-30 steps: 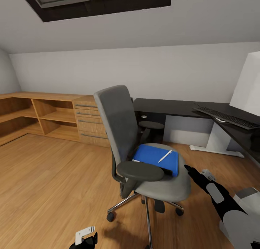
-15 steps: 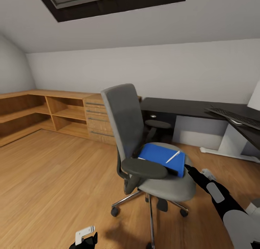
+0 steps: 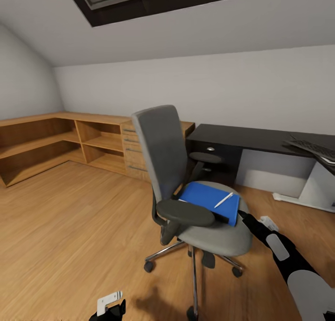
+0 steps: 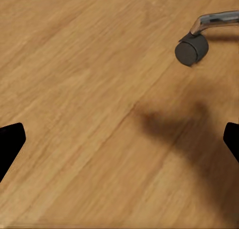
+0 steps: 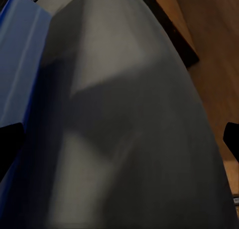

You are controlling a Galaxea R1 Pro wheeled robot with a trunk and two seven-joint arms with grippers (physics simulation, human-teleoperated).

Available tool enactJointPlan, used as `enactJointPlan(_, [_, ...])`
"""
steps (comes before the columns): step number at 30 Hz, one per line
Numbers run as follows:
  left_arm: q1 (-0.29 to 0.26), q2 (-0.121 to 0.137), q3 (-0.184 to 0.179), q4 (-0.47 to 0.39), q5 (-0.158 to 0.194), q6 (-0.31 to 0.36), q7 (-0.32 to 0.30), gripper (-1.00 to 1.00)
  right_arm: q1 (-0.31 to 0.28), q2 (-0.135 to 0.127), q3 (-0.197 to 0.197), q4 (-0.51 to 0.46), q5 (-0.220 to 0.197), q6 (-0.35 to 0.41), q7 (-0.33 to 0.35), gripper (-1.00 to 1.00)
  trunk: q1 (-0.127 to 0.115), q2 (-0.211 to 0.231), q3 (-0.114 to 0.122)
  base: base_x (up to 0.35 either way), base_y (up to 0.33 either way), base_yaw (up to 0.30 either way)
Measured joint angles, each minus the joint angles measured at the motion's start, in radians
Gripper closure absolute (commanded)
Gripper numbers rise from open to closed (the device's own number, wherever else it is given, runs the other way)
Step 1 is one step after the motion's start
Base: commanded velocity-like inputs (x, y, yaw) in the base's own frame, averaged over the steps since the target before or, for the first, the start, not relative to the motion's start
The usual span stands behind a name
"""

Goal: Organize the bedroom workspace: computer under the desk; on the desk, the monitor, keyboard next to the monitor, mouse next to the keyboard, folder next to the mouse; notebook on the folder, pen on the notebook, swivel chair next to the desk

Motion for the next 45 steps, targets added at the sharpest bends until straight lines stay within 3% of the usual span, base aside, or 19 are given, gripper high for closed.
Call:
enactJointPlan(15, [0.000, -0.002, -0.002, 0.001, 0.000, 0.000, 0.000, -1.00, 0.000, -0.003, 0.001, -0.006, -0.005, -0.001, 0.002, -1.00, 0.000, 0.000, -0.010, 0.000, 0.000, 0.103])
enactJointPlan(34, [0.000, -0.002, -0.002, 0.002, 0.000, 0.000, 0.000, -1.00, 0.001, -0.004, 0.003, 0.024, -0.001, -0.001, 0.044, -1.00, 0.000, 0.000, -0.005, 0.000, 0.000, -0.068])
enactJointPlan(45, [0.000, -0.002, -0.002, 0.001, -0.001, 0.000, 0.000, -1.00, 0.000, -0.003, -0.002, 0.010, -0.006, -0.001, 0.045, -1.00, 0.000, 0.000, -0.013, 0.000, 0.000, 0.183])
